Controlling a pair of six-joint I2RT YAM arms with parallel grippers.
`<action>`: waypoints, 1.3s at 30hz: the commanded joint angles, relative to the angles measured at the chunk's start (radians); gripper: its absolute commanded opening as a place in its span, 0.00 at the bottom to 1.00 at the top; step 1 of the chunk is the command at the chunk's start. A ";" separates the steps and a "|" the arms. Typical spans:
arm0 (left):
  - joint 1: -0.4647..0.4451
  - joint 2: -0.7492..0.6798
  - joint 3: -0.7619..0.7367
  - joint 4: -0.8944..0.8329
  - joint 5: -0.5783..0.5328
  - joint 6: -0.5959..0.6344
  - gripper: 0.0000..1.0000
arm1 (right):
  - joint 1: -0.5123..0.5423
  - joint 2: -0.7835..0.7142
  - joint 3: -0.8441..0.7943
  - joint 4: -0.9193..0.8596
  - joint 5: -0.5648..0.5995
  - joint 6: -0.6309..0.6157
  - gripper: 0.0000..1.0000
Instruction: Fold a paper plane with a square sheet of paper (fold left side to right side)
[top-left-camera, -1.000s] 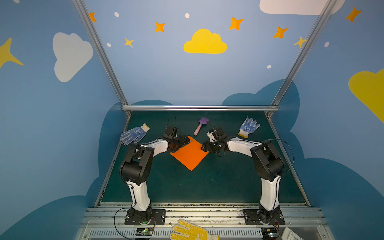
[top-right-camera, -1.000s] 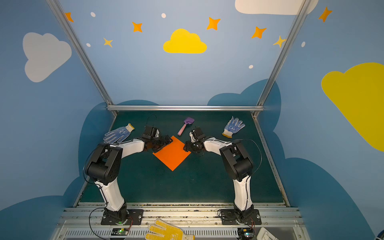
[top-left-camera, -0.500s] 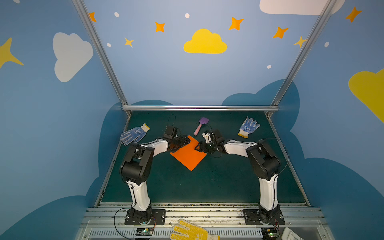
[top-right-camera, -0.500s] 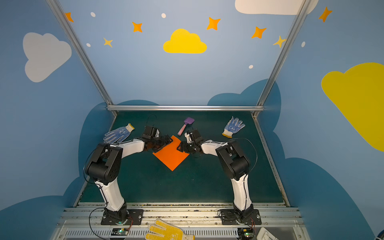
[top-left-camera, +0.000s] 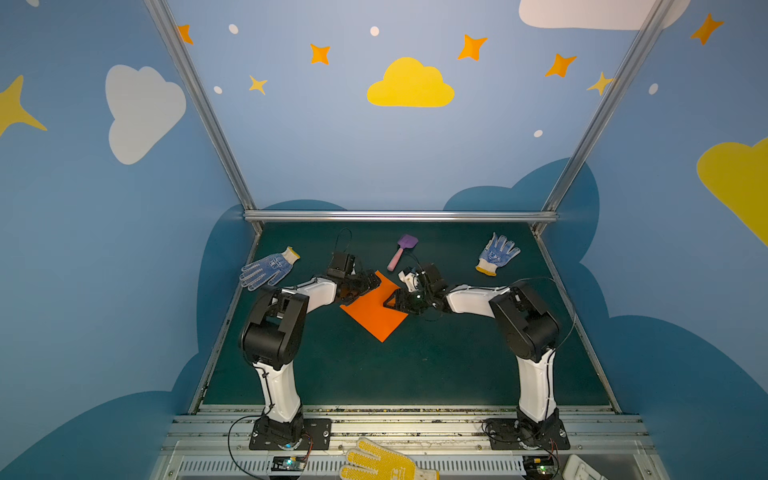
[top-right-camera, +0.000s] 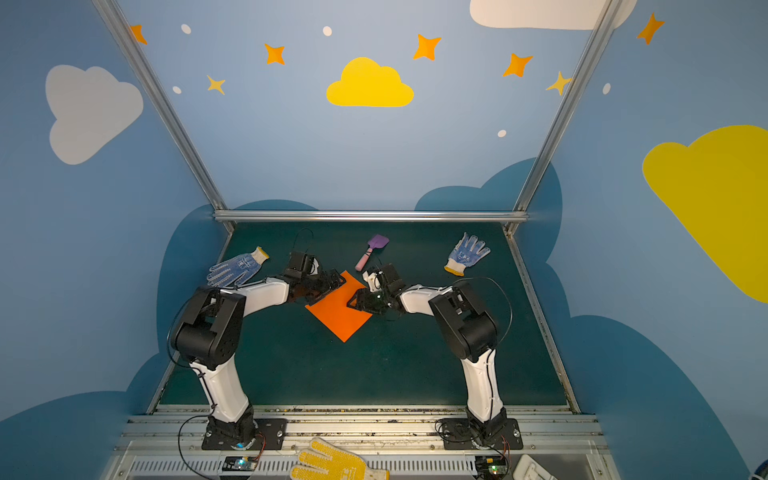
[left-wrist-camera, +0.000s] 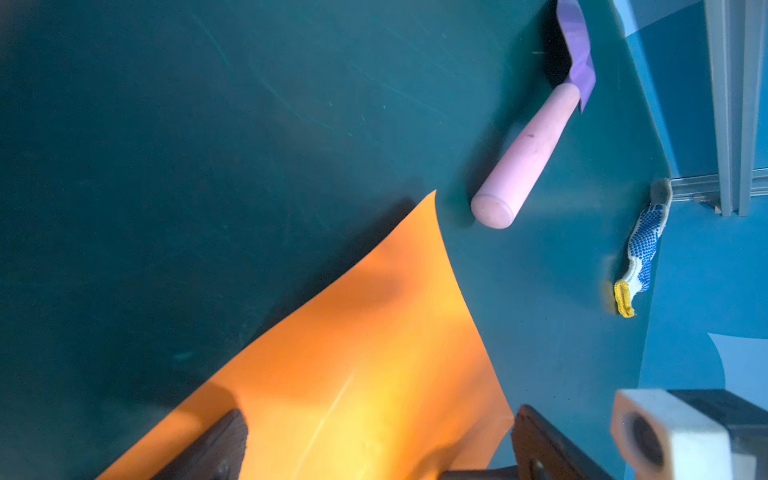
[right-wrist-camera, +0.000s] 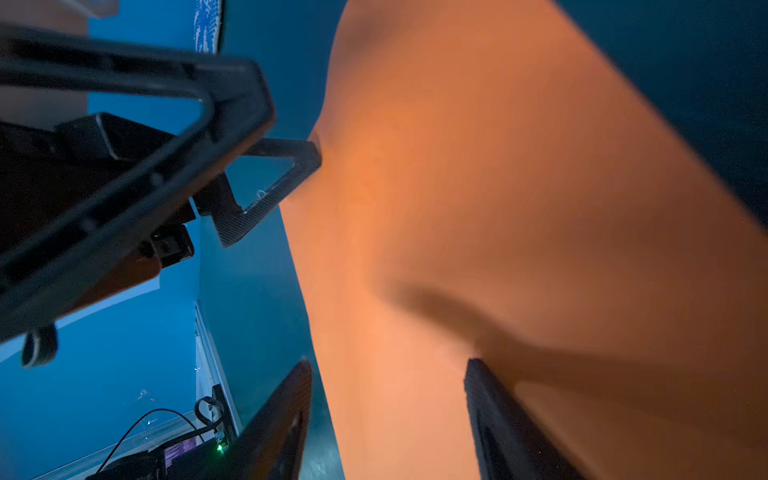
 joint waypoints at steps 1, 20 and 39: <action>-0.010 0.066 -0.037 -0.046 0.000 0.001 1.00 | -0.085 -0.029 -0.064 -0.219 0.166 -0.060 0.62; -0.010 0.068 -0.035 -0.046 -0.001 0.002 1.00 | 0.015 0.066 -0.085 -0.158 0.117 0.039 0.62; -0.012 0.072 -0.039 -0.030 0.013 -0.006 1.00 | -0.072 0.065 -0.133 -0.018 0.017 0.112 0.08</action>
